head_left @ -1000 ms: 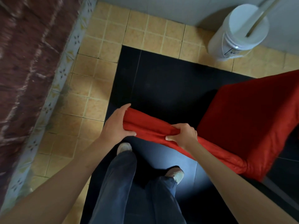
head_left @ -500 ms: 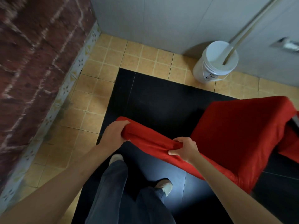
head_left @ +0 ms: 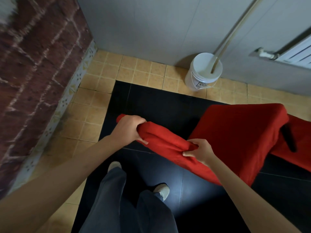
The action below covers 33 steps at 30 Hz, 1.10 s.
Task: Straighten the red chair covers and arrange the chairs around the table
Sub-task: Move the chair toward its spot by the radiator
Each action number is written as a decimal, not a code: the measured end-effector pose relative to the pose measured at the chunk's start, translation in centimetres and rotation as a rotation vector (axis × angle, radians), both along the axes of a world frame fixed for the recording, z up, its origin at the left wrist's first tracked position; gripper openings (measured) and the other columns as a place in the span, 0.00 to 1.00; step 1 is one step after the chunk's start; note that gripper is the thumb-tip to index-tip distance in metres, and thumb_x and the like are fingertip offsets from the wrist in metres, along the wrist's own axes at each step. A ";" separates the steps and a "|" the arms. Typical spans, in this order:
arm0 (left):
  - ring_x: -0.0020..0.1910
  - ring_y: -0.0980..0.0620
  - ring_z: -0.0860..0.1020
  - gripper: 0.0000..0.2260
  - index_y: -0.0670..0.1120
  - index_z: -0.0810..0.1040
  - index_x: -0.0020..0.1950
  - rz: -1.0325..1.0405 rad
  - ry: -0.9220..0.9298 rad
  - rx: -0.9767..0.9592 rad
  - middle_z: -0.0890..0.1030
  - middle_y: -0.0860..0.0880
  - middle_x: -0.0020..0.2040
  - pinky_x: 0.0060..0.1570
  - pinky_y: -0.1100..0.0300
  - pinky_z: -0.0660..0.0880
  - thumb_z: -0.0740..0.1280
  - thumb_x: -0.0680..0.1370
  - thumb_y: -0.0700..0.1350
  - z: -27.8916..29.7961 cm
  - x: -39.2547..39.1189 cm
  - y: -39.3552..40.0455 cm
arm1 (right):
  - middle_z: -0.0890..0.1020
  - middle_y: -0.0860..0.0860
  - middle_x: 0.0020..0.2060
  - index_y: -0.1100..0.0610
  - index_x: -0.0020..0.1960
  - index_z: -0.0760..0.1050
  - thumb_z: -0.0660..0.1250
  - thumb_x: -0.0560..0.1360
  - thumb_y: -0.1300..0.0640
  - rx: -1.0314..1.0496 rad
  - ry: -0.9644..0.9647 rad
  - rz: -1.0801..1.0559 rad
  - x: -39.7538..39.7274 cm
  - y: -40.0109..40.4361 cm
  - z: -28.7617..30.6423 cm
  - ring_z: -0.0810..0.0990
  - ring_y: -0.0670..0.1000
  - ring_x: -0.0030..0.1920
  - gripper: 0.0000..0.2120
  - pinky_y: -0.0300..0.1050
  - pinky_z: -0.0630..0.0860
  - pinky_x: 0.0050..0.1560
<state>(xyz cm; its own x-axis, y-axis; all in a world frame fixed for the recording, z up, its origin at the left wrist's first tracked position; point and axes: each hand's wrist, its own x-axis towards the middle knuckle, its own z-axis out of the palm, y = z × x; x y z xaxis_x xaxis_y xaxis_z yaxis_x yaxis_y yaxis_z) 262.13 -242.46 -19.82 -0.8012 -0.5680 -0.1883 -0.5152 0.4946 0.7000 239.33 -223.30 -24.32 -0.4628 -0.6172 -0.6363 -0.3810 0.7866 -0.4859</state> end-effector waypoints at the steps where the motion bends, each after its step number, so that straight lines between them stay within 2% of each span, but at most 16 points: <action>1: 0.44 0.50 0.81 0.27 0.41 0.83 0.48 -0.001 -0.003 0.009 0.84 0.47 0.45 0.48 0.56 0.76 0.83 0.55 0.52 0.5 -0.4 0.2 | 0.82 0.46 0.43 0.54 0.53 0.83 0.83 0.59 0.58 -0.009 -0.002 -0.012 -0.3 0.3 0.4 0.80 0.49 0.49 0.23 0.39 0.69 0.50; 4: 0.45 0.50 0.80 0.29 0.42 0.82 0.49 0.012 0.019 0.029 0.83 0.47 0.46 0.49 0.58 0.76 0.83 0.53 0.51 2.0 -1.8 1.4 | 0.83 0.49 0.46 0.56 0.54 0.82 0.82 0.59 0.60 -0.027 -0.007 -0.033 -1.2 1.4 1.9 0.80 0.50 0.50 0.24 0.40 0.71 0.51; 8: 0.46 0.50 0.80 0.29 0.42 0.82 0.50 0.048 0.053 0.054 0.82 0.47 0.47 0.51 0.54 0.77 0.84 0.53 0.50 4.0 -3.5 3.2 | 0.83 0.53 0.49 0.58 0.56 0.82 0.81 0.61 0.62 -0.024 -0.047 -0.045 -2.7 2.8 4.1 0.80 0.52 0.52 0.23 0.47 0.74 0.58; 11: 0.46 0.49 0.79 0.29 0.41 0.81 0.50 0.057 0.062 0.052 0.81 0.47 0.45 0.51 0.51 0.77 0.84 0.53 0.49 5.4 -4.5 4.5 | 0.83 0.52 0.51 0.56 0.58 0.80 0.79 0.64 0.62 -0.007 -0.095 -0.039 -3.4 3.9 5.7 0.80 0.52 0.53 0.23 0.45 0.74 0.57; 15: 0.45 0.49 0.79 0.28 0.42 0.81 0.49 0.066 0.089 0.034 0.81 0.47 0.45 0.50 0.49 0.77 0.84 0.53 0.49 6.9 -5.7 6.5 | 0.82 0.50 0.53 0.53 0.64 0.77 0.79 0.63 0.63 -0.031 -0.148 0.026 -3.5 4.6 8.1 0.80 0.50 0.55 0.30 0.49 0.75 0.61; 20: 0.44 0.50 0.79 0.27 0.43 0.82 0.47 0.011 0.128 0.024 0.81 0.49 0.44 0.50 0.50 0.77 0.84 0.52 0.50 8.8 -7.6 8.8 | 0.81 0.47 0.50 0.48 0.57 0.75 0.81 0.59 0.60 -0.052 -0.168 0.114 -3.5 5.3 10.9 0.79 0.50 0.53 0.29 0.48 0.75 0.57; 22: 0.44 0.50 0.79 0.27 0.43 0.82 0.46 0.010 0.144 0.020 0.81 0.49 0.43 0.50 0.50 0.76 0.84 0.52 0.51 9.5 -8.4 9.7 | 0.81 0.47 0.49 0.49 0.55 0.75 0.82 0.58 0.58 -0.082 -0.094 0.136 -3.4 5.8 11.7 0.79 0.49 0.52 0.29 0.45 0.74 0.54; 24: 0.44 0.50 0.78 0.27 0.43 0.82 0.46 0.019 0.164 0.015 0.81 0.49 0.43 0.51 0.50 0.75 0.84 0.52 0.51 10.0 -8.9 10.7 | 0.79 0.46 0.47 0.51 0.53 0.76 0.82 0.57 0.56 -0.126 0.050 0.159 -3.0 6.4 12.3 0.77 0.47 0.49 0.27 0.40 0.68 0.47; 26: 0.45 0.50 0.78 0.27 0.43 0.82 0.46 0.033 0.187 0.030 0.81 0.50 0.43 0.51 0.50 0.75 0.84 0.52 0.50 10.3 -9.3 11.8 | 0.78 0.46 0.45 0.52 0.50 0.75 0.82 0.58 0.55 -0.161 0.143 0.136 -2.8 7.3 12.7 0.75 0.46 0.47 0.24 0.39 0.65 0.45; 30: 0.47 0.51 0.77 0.27 0.45 0.81 0.47 0.048 0.234 0.061 0.80 0.52 0.45 0.53 0.51 0.75 0.84 0.52 0.49 10.6 -9.8 13.4 | 0.79 0.43 0.39 0.49 0.44 0.75 0.83 0.57 0.57 -0.208 0.123 0.051 -3.0 9.3 13.6 0.77 0.45 0.43 0.22 0.35 0.66 0.41; 33: 0.48 0.54 0.78 0.28 0.48 0.81 0.48 0.040 0.276 0.076 0.80 0.54 0.46 0.54 0.50 0.74 0.84 0.52 0.51 10.1 -10.3 14.2 | 0.80 0.42 0.38 0.49 0.43 0.76 0.83 0.56 0.58 -0.232 0.094 0.032 -3.7 10.3 13.9 0.79 0.45 0.42 0.21 0.36 0.69 0.42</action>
<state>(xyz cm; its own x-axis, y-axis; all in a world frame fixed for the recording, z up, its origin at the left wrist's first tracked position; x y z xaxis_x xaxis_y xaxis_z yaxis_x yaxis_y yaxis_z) 251.79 -228.21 -9.70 -0.8053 -0.5929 -0.0094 -0.3180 0.4185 0.8507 235.65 -212.98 -10.41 -0.4913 -0.7571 -0.4306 -0.4561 0.6448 -0.6133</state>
